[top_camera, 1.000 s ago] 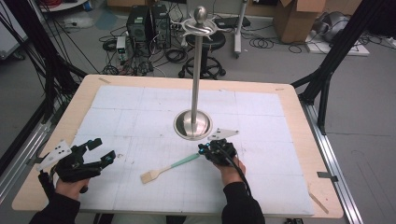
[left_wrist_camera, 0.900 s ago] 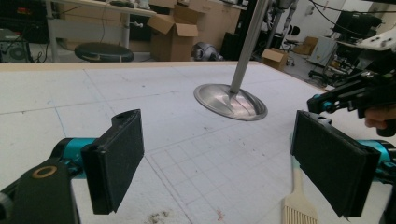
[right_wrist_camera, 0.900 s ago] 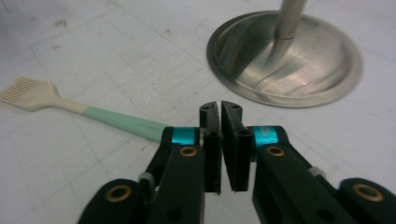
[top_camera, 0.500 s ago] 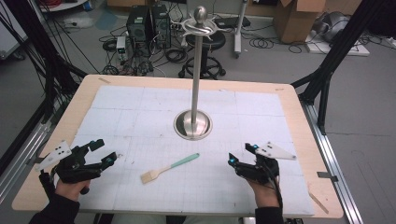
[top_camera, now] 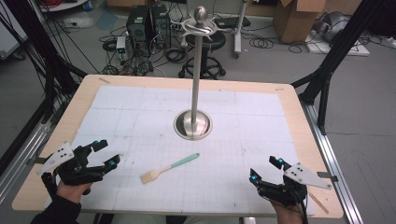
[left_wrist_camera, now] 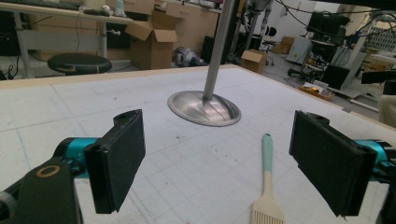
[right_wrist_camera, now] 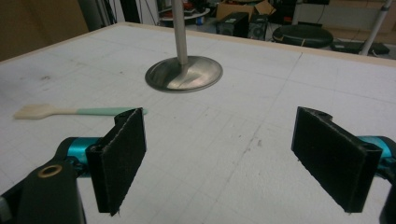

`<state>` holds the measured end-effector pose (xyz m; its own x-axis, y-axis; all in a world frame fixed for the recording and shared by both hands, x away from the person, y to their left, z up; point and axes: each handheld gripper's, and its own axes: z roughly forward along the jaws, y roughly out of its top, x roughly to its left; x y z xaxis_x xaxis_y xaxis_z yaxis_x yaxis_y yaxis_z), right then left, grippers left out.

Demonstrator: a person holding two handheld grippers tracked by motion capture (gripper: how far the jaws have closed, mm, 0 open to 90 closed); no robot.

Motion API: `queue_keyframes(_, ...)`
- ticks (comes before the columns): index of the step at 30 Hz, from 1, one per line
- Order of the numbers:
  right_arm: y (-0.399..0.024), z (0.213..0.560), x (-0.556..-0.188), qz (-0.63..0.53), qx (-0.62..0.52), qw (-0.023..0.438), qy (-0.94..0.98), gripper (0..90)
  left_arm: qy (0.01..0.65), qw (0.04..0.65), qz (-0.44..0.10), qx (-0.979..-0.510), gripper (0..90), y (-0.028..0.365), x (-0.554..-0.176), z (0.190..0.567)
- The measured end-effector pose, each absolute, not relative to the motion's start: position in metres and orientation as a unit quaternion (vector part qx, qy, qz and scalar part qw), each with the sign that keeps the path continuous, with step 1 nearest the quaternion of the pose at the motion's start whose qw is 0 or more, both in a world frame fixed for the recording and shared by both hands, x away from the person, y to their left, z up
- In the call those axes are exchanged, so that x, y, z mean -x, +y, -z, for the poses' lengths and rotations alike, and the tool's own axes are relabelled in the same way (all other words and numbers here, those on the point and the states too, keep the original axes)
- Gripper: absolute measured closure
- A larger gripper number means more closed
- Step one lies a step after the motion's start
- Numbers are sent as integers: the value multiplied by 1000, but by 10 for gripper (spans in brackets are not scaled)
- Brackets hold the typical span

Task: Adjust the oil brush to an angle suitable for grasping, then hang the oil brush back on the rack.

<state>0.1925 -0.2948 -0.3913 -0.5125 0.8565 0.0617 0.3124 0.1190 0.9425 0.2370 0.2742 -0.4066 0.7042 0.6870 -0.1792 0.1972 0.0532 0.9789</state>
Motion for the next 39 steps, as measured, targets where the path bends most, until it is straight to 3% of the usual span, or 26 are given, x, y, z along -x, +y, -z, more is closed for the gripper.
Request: queue_keyframes(39,-294,391,-195,-509,-419,270,702,166,337,632,-171,-676,170,260,-242,411)
